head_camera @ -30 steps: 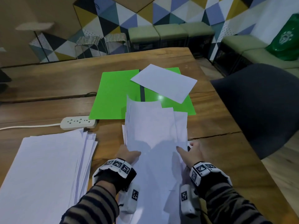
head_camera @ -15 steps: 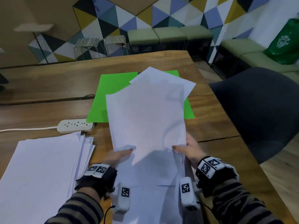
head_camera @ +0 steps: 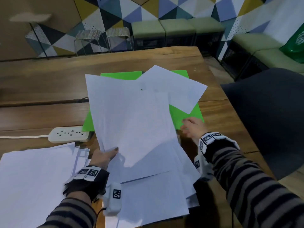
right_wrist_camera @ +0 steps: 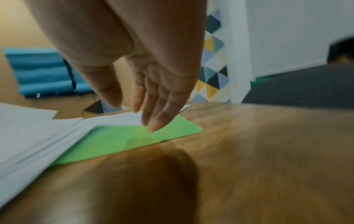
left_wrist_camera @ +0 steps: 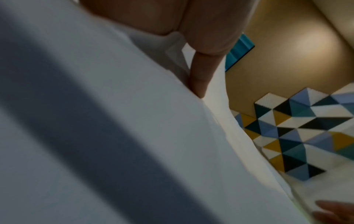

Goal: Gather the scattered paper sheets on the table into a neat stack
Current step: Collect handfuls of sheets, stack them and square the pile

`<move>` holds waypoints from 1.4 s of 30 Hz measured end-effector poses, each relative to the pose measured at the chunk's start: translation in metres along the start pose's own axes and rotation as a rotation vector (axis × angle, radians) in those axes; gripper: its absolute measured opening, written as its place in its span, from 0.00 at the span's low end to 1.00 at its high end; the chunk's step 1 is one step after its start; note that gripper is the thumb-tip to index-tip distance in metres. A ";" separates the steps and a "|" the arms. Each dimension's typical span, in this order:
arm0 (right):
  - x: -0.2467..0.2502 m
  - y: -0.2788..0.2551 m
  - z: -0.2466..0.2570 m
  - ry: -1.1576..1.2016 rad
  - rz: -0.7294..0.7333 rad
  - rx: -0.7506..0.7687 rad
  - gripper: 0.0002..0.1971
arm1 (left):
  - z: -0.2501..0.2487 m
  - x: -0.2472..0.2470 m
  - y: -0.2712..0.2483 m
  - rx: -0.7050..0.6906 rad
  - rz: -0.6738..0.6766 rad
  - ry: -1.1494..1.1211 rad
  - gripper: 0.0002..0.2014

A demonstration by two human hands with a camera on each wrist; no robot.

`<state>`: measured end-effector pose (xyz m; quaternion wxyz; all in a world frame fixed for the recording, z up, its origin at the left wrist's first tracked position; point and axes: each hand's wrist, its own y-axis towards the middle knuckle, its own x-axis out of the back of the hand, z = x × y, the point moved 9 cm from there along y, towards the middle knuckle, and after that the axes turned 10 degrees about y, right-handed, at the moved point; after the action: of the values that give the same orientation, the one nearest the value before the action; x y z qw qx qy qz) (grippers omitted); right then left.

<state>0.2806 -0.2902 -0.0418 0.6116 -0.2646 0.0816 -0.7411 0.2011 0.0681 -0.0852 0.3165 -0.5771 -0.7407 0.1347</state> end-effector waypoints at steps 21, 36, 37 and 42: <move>0.001 0.052 0.051 -1.083 -0.191 0.495 0.11 | 0.000 -0.005 0.025 0.010 -0.023 0.100 0.06; -0.076 -0.162 -0.011 -0.627 -0.023 0.751 0.25 | 0.026 -0.021 -0.030 -0.017 0.053 0.090 0.18; -0.071 -0.152 -0.029 -0.747 0.019 0.557 0.33 | 0.028 -0.021 -0.035 -0.023 0.050 0.091 0.17; -0.082 -0.156 -0.075 -1.127 0.351 0.322 0.37 | 0.038 -0.021 -0.047 -0.024 0.066 0.098 0.14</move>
<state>0.1183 -0.1907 -0.0597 0.7062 -0.5026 -0.3250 -0.3783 0.1441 0.0409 -0.0940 0.3406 -0.6110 -0.7065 0.1078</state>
